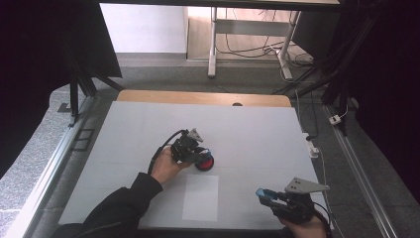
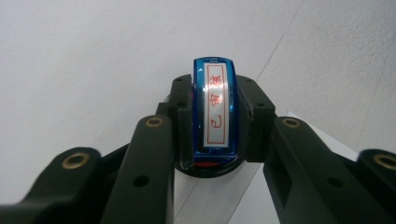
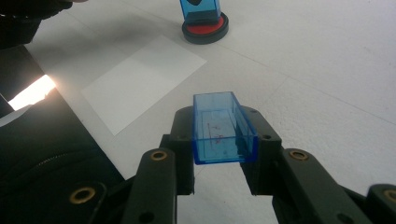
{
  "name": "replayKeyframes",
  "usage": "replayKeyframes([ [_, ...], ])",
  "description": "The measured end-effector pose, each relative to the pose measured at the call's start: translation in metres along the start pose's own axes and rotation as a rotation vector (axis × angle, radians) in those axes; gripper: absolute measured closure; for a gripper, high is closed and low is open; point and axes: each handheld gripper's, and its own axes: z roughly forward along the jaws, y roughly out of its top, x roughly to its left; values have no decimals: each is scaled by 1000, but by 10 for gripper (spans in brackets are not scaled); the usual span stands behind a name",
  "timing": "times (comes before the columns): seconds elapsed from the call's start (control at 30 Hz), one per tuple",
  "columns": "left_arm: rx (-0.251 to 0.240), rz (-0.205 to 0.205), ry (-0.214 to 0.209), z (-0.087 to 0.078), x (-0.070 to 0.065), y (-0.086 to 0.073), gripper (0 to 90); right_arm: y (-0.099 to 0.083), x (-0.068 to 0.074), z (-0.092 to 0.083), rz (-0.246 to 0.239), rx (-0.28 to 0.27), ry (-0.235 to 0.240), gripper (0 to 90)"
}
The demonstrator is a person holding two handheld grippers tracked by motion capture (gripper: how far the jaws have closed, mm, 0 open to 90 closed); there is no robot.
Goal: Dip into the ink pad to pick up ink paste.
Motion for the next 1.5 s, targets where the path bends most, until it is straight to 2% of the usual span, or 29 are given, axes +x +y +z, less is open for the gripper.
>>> replayKeyframes([
  [0.1,3,12,9,0,-2,0,710,0,0,0,1,-1,3,689],
  [0.3,22,67,56,1,-11,3,710,0,0,0,-1,4,1,689],
  [0.4,31,80,72,1,-13,4,709,0,0,0,-1,5,1,689],
  [0.57,30,56,60,1,-11,4,710,0,0,1,-1,7,1,689],
  [0.8,9,-32,-13,1,3,2,710,0,0,1,4,3,6,689],
  [0.9,6,-51,-32,1,6,1,710,0,0,1,3,5,5,689],
  [1.0,1,-44,-25,1,5,1,710,0,0,1,5,3,7,689],
  [1.13,2,24,36,1,-6,0,710,0,0,1,4,3,7,689],
  [1.2,-5,43,54,1,-10,-1,709,0,0,1,4,5,7,689],
  [1.4,-12,23,31,-1,-5,-2,707,0,-1,0,5,2,8,689],
  [1.5,-41,-2,10,-6,-2,-1,707,0,-1,0,8,-4,9,689],
])
